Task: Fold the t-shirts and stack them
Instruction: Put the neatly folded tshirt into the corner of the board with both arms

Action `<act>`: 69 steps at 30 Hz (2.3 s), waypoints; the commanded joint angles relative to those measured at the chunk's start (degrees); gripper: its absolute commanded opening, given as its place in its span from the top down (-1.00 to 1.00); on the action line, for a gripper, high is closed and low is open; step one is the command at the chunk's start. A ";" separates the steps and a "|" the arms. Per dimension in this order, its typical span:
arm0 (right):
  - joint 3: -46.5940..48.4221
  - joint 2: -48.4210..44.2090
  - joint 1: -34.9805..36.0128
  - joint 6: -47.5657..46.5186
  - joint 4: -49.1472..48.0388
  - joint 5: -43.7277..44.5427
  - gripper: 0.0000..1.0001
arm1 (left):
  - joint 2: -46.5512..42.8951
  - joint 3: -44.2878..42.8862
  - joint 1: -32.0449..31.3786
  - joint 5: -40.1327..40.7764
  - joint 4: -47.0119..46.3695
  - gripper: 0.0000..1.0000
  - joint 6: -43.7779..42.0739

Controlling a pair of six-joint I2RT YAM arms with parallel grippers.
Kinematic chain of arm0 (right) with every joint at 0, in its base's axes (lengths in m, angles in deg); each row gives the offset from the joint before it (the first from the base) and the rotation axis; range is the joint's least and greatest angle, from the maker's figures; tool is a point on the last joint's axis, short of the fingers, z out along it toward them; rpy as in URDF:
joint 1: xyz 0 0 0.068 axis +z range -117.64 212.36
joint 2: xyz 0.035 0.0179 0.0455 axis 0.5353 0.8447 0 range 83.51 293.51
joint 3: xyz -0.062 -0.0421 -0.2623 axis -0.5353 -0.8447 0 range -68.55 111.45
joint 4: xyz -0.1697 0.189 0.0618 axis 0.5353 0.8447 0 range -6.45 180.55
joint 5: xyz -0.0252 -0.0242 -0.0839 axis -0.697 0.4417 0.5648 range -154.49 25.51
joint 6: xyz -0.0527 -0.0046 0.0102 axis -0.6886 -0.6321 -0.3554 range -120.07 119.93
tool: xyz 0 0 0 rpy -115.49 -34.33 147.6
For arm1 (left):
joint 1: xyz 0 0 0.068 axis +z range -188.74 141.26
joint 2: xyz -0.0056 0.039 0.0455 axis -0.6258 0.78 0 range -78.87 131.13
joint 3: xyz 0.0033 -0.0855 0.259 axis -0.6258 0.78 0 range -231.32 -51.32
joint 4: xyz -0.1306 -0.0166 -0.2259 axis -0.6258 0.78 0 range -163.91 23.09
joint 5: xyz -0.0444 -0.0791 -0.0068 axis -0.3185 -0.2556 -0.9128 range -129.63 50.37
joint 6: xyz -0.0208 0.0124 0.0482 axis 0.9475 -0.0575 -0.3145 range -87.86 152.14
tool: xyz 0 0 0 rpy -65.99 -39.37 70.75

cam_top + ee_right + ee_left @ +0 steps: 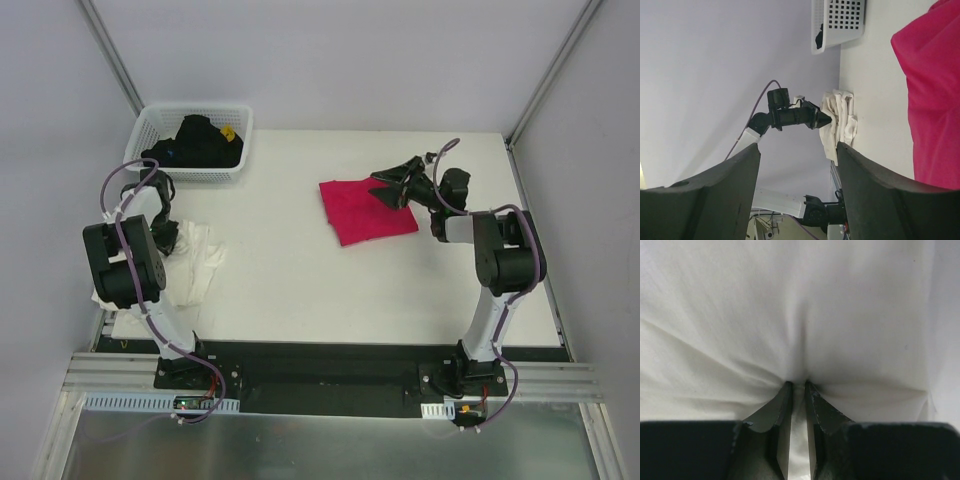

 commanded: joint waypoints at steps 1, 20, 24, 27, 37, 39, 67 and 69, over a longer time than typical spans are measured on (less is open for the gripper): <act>-0.42 -0.10 -1.18 7.04 -12.94 -0.97 -0.30 | 4.17 4.91 -2.63 -19.37 -3.85 0.76 3.77; -0.86 -0.63 -3.29 11.35 -17.33 0.79 -0.34 | 18.04 -17.05 -18.18 -25.96 -5.17 0.88 6.58; -1.30 -1.16 -3.29 11.26 -17.33 0.88 -0.35 | 21.73 -22.86 -22.04 -26.49 -5.08 0.92 5.97; -1.48 -1.42 -3.29 11.26 -17.33 1.14 -0.35 | 23.40 -25.93 -23.63 -26.40 -5.08 0.93 6.05; -2.18 -1.95 -3.29 10.82 -17.25 1.06 -0.36 | 27.89 -32.44 -27.86 -27.89 -5.08 0.95 7.28; -2.35 -1.86 -3.29 10.82 -17.25 1.23 -0.36 | 28.16 -32.79 -28.56 -27.98 -5.17 0.94 7.28; 7.12 -0.46 -14.88 -1.57 1.63 -6.24 -0.45 | 3.11 -37.10 -33.92 -42.71 -8.14 0.52 -34.16; 9.32 0.16 -16.11 -1.92 3.83 -9.04 -0.46 | 2.32 -36.49 -33.92 -55.78 -9.47 0.49 -38.31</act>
